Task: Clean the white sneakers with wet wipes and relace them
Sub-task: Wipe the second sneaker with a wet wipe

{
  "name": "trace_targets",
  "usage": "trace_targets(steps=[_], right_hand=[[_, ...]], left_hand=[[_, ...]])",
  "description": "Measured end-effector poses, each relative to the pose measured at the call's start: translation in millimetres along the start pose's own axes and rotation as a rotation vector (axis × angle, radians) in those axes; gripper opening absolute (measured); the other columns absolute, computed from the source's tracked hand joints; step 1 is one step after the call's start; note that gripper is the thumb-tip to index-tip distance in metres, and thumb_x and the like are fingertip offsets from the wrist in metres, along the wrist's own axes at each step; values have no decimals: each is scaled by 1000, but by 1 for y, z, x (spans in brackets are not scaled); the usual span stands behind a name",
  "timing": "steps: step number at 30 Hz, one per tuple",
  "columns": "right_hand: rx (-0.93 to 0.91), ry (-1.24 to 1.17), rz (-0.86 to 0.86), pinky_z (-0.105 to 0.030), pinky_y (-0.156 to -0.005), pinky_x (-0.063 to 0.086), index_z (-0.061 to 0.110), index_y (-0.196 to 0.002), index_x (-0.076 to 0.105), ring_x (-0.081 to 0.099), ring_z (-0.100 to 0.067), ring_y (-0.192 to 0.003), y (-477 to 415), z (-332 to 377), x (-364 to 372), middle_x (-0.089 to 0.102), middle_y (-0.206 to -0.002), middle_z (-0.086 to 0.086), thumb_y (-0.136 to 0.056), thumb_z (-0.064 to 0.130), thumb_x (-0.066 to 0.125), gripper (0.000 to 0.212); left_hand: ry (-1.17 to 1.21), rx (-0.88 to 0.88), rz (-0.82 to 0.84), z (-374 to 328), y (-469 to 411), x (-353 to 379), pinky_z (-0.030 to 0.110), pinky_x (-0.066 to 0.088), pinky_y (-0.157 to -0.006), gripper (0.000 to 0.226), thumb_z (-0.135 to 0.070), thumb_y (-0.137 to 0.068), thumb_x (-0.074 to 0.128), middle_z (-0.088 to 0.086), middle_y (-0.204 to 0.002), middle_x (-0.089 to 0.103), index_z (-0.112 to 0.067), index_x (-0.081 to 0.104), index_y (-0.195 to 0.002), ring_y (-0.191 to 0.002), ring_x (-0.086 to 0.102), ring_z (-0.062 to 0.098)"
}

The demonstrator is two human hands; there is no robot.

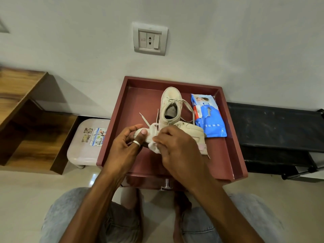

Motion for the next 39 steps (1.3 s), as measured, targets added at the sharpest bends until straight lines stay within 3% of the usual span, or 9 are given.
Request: trace_targets(steps=[5, 10, 14, 18, 24, 28, 30, 34, 39], right_hand=[[-28, 19, 68, -37, -70, 52, 15, -90, 76, 61, -20, -83, -2, -7, -4, 68, -88, 0, -85, 14, 62, 15], [179, -36, 113, -32, -74, 52, 22, -80, 78, 65, -11, -78, 0, -37, -28, 73, -83, 6, -80, 17, 67, 12], [68, -13, 33, -38, -67, 52, 15, -82, 76, 63, -19, -76, -3, -10, -13, 70, -82, -1, -81, 21, 66, 12], [-50, -45, 107, -35, -74, 53, 13, -90, 76, 62, -20, -82, -2, 7, -1, 71, -91, -2, -83, 15, 69, 10], [179, -52, 112, -37, -72, 52, 20, -77, 76, 63, -9, -75, 1, -43, -28, 72, -79, 7, -74, 8, 70, 14], [153, -44, 50, -38, -72, 52, 17, -82, 75, 65, -16, -77, -1, -36, -20, 72, -81, 2, -77, 11, 66, 12], [92, -86, 15, -33, -74, 50, 16, -89, 74, 64, -17, -82, -3, -17, -8, 70, -88, 0, -80, 11, 67, 12], [-26, -82, 62, -35, -73, 51, 11, -94, 72, 61, -21, -83, -4, 5, 6, 65, -91, -4, -84, 7, 64, 13], [174, -3, 172, -37, -73, 50, 20, -78, 75, 60, -12, -78, -2, -38, -24, 69, -83, 6, -75, 27, 58, 19]], left_hand=[[-5, -12, -5, 0, -2, -1, 40, 59, -96, 29, -35, -93, 65, 0, -112, 75, -24, 66, -121, -108, 72, 22], [15, -25, -23, 0, -2, 1, 38, 58, -96, 22, -30, -98, 62, -1, -114, 70, -24, 67, -118, -109, 69, 18], [-10, -8, -32, 1, -2, 2, 35, 59, -94, 25, -33, -98, 62, -1, -114, 72, -24, 65, -121, -107, 71, 15], [-46, 16, -21, 1, -1, 4, 28, 59, -83, 24, -32, -99, 59, -13, -94, 76, -25, 62, -123, -90, 73, 7], [-20, -20, -24, -2, -3, 2, 25, 59, -85, 23, -27, -101, 58, -8, -103, 72, -18, 65, -121, -94, 72, 1], [-83, -16, -31, 2, -4, 4, 37, 57, -97, 26, -42, -98, 58, -5, -111, 69, -26, 63, -117, -105, 69, 12], [-154, 19, -46, 4, -3, 7, 40, 57, -95, 39, -57, -87, 61, -6, -109, 68, -29, 61, -115, -100, 68, 10], [-183, 28, -56, 4, 0, 12, 42, 61, -89, 46, -60, -78, 63, -6, -105, 67, -29, 59, -113, -98, 70, 15], [-160, -24, -77, 5, -5, 9, 49, 58, -96, 55, -66, -74, 64, -4, -110, 69, -27, 62, -112, -105, 69, 20]])
Point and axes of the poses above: each hand's wrist, its own y-axis away from the middle knuckle, its own x-axis out of the palm, z = x × y, the point moved 1 cm from there along -y, towards the middle knuckle
